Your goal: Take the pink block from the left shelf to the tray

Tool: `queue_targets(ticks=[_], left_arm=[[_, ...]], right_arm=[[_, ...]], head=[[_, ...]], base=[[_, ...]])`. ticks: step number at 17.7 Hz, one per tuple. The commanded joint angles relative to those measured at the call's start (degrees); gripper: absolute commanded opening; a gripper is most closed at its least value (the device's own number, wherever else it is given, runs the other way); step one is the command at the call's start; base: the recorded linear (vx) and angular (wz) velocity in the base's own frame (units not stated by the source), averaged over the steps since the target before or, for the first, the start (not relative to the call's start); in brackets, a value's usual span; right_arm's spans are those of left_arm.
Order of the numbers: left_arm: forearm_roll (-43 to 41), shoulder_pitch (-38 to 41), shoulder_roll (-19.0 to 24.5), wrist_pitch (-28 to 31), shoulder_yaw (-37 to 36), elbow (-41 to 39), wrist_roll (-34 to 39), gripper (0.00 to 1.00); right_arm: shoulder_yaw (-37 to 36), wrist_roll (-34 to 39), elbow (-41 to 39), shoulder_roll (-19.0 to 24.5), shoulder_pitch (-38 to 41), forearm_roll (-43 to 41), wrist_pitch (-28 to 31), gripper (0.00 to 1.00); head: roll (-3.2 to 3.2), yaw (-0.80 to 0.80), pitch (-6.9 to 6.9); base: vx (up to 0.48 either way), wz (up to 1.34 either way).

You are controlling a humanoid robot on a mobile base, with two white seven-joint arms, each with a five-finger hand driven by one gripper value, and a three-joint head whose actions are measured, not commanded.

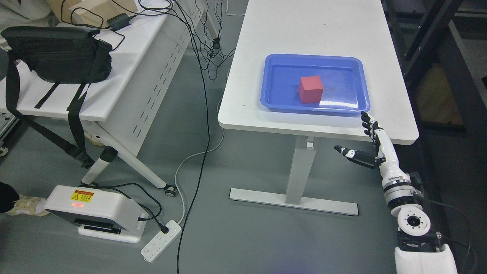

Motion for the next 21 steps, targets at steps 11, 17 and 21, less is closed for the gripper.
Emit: queue_targets(ticks=[11, 17, 21], left_arm=[[-0.09, -0.71, 1.0, -0.03, 0.0, 0.0, 0.03, 1.0], [-0.09, -0.71, 1.0, -0.03, 0.0, 0.0, 0.03, 1.0], [-0.09, -0.71, 1.0, -0.03, 0.0, 0.0, 0.03, 1.0]], right_arm=[[-2.08, 0.3, -0.45, -1.0, -2.44, -3.11, 0.15, 1.0], [-1.37, 0.3, -0.1, -1.0, -2.53, -2.58, 0.06, 1.0], [-1.2, 0.3, -0.1, -1.0, -2.62, -2.67, 0.06, 1.0]], head=[[0.0, 0.0, 0.0], [0.0, 0.0, 0.0], [0.0, 0.0, 0.0]], base=[[-0.128, 0.0], [-0.004, 0.0], [0.0, 0.0]])
